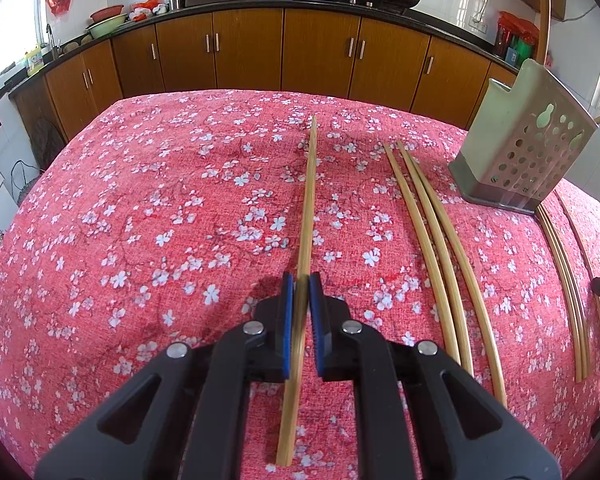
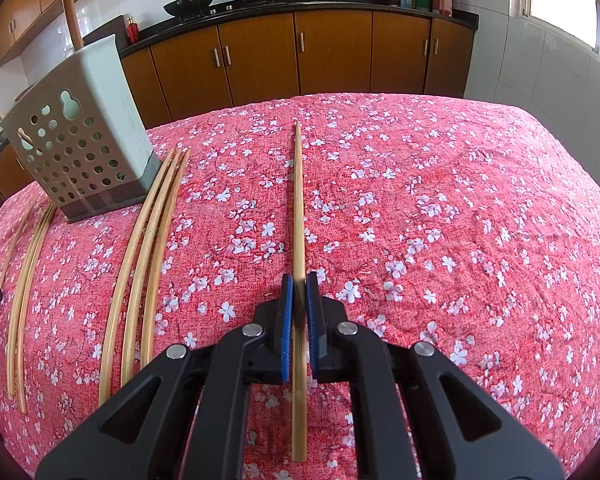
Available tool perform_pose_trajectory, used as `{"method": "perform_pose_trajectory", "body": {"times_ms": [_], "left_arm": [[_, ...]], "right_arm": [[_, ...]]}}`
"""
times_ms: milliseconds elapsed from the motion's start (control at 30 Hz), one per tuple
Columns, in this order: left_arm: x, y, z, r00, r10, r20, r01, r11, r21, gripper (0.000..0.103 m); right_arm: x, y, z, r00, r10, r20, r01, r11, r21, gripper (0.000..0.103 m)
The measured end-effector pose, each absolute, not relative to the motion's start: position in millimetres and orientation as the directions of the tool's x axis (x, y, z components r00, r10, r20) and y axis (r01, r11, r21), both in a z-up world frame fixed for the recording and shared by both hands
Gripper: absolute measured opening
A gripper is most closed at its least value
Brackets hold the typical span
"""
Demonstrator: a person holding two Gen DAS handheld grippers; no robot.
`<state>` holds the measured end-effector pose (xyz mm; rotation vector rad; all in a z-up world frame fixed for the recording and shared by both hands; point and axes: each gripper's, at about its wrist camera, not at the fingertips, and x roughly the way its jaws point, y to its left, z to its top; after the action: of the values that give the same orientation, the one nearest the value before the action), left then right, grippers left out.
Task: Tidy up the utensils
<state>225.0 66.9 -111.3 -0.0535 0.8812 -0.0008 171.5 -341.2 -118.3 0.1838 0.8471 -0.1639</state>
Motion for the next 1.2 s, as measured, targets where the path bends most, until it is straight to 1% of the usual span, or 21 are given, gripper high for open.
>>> {"method": "perform_pose_trajectory", "body": {"times_ms": [700, 800, 1000, 1100, 1167, 1200], "left_arm": [[224.9, 68.3, -110.7, 0.636, -0.030, -0.771, -0.020, 0.998, -0.055, 0.012], [221.7, 64.8, -110.0, 0.633, -0.013, -0.774, -0.002, 1.000, -0.018, 0.012], [204.9, 64.1, -110.4, 0.633, -0.012, -0.774, 0.007, 1.000, -0.010, 0.012], [201.9, 59.7, -108.7, 0.633, 0.001, -0.774, 0.017, 1.000, 0.016, 0.009], [199.4, 58.8, -101.8, 0.647, 0.006, -0.762, 0.022, 0.999, 0.026, 0.008], [197.8, 58.7, -94.7, 0.663, 0.004, -0.749, 0.022, 0.999, 0.025, 0.008]], "right_arm": [[171.3, -342.5, -118.5, 0.653, -0.063, -0.755, 0.216, 0.971, 0.106, 0.008], [168.3, -342.0, -118.0, 0.654, -0.055, -0.754, 0.214, 0.970, 0.116, 0.008], [157.8, -338.5, -117.6, 0.656, -0.037, -0.754, 0.198, 0.972, 0.125, 0.008], [157.6, -337.0, -114.6, 0.652, -0.045, -0.757, 0.194, 0.975, 0.109, 0.007], [154.6, -336.4, -105.0, 0.671, -0.049, -0.740, 0.193, 0.975, 0.110, 0.007], [151.2, -335.3, -92.8, 0.698, -0.055, -0.714, 0.191, 0.975, 0.112, 0.007]]}}
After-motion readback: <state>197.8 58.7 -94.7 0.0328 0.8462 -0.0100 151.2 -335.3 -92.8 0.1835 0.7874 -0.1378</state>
